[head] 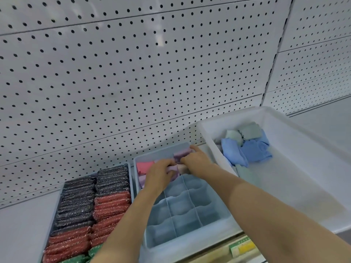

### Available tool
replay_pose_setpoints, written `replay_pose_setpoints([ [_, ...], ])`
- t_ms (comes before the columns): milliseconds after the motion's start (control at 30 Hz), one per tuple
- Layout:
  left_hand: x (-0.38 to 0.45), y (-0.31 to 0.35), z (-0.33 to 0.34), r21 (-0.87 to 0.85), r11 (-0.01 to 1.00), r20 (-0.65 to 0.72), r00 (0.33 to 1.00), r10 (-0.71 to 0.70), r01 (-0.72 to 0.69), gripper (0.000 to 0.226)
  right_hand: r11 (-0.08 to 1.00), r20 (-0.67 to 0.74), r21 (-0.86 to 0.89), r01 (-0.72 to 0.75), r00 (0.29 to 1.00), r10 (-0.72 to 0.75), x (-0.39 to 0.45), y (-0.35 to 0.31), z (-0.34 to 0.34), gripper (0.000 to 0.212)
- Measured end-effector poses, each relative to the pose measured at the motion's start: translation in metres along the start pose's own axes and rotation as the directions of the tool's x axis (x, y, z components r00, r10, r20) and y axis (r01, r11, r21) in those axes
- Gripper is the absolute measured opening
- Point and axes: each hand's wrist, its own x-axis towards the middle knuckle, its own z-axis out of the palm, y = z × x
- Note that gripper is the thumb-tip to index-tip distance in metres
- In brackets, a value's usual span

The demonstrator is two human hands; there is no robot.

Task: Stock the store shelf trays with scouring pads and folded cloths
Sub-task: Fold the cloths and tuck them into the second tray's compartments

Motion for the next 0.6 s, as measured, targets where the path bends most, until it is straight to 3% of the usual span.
replay_pose_setpoints([
  [133,0.000,0.003,-0.003,-0.033,0.999,0.037,0.999,0.004,-0.003,0.030,0.998,0.068,0.062,-0.018,0.998,0.014,-0.009,-0.007,-0.027,0.047],
  [233,0.000,0.005,-0.005,-0.041,0.999,0.035,0.999,-0.010,0.011,0.021,0.999,0.072,-0.039,0.001,0.997,0.002,-0.006,-0.006,-0.025,0.018],
  [333,0.001,0.002,-0.002,-0.053,0.999,0.051,0.999,-0.010,0.012,0.015,0.994,0.147,-0.108,-0.030,0.988,0.046,0.000,-0.004,-0.014,0.026],
  [500,-0.002,0.006,-0.003,-0.054,0.997,0.068,0.996,0.056,-0.052,0.034,0.988,0.080,-0.153,0.010,0.997,0.003,0.000,-0.007,-0.009,0.026],
  [600,0.004,0.011,-0.001,0.062,0.998,0.065,0.998,0.021,-0.025,0.024,0.974,0.063,-0.222,0.045,0.998,-0.032,-0.003,-0.007,-0.011,0.029],
])
